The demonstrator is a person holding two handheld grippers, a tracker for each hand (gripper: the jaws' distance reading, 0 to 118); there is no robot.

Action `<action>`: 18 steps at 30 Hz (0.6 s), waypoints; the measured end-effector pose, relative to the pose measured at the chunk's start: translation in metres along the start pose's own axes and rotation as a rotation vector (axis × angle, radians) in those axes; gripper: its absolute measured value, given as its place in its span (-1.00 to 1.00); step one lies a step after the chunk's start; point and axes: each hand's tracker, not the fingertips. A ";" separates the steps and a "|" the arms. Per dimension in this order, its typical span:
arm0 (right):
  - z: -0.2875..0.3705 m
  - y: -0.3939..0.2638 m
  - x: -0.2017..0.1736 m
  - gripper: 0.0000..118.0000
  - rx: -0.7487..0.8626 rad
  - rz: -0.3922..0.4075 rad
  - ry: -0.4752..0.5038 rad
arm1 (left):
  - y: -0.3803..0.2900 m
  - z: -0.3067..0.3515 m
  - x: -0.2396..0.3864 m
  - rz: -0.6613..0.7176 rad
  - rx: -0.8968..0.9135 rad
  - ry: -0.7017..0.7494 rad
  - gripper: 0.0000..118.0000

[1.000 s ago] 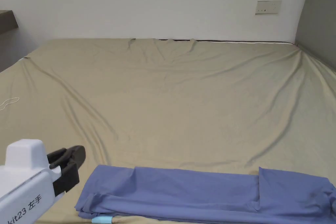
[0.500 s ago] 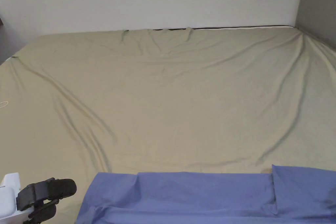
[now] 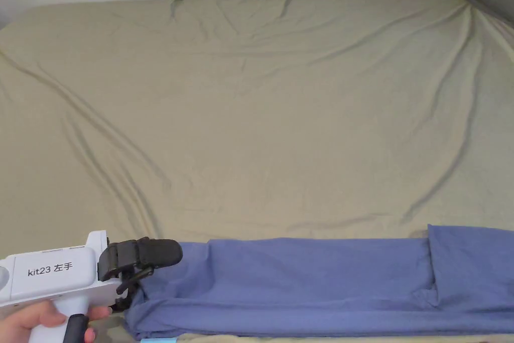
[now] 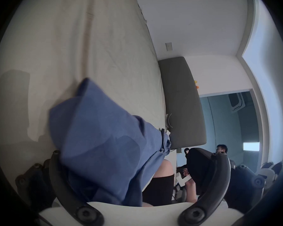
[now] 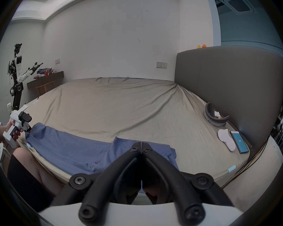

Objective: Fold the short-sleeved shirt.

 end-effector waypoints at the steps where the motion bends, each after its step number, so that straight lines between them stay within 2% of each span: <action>1: -0.001 0.000 0.000 -1.00 -0.004 0.007 0.005 | 0.004 0.004 -0.002 -0.051 -0.033 0.015 0.47; 2: 0.000 0.000 -0.002 -1.00 -0.006 0.011 0.006 | 0.003 -0.002 0.002 -0.074 -0.068 0.056 -0.47; 3: -0.001 0.000 -0.003 -1.00 -0.009 0.016 0.007 | 0.002 -0.014 0.003 -0.089 -0.118 0.147 -0.86; 5: -0.002 0.000 -0.004 -1.00 -0.017 0.025 0.008 | -0.005 -0.029 0.001 -0.099 -0.171 0.368 -0.86; 6: -0.002 0.000 -0.005 -1.00 -0.019 0.027 0.007 | -0.003 -0.021 0.005 -0.082 -0.127 0.242 -0.86; 9: -0.002 0.001 -0.005 -1.00 -0.019 0.023 0.011 | -0.004 -0.007 0.032 -0.172 -0.037 0.292 -0.86; 13: -0.001 0.003 -0.006 -1.00 -0.016 0.020 0.023 | -0.001 0.020 0.060 -0.162 0.004 0.265 -0.86; 16: 0.001 0.005 -0.008 -1.00 -0.006 0.022 0.041 | -0.006 0.039 0.085 -0.242 0.018 0.306 -0.86; 18: 0.003 0.007 -0.010 -1.00 0.009 0.045 0.049 | 0.000 0.058 0.087 -0.189 0.050 0.335 -0.86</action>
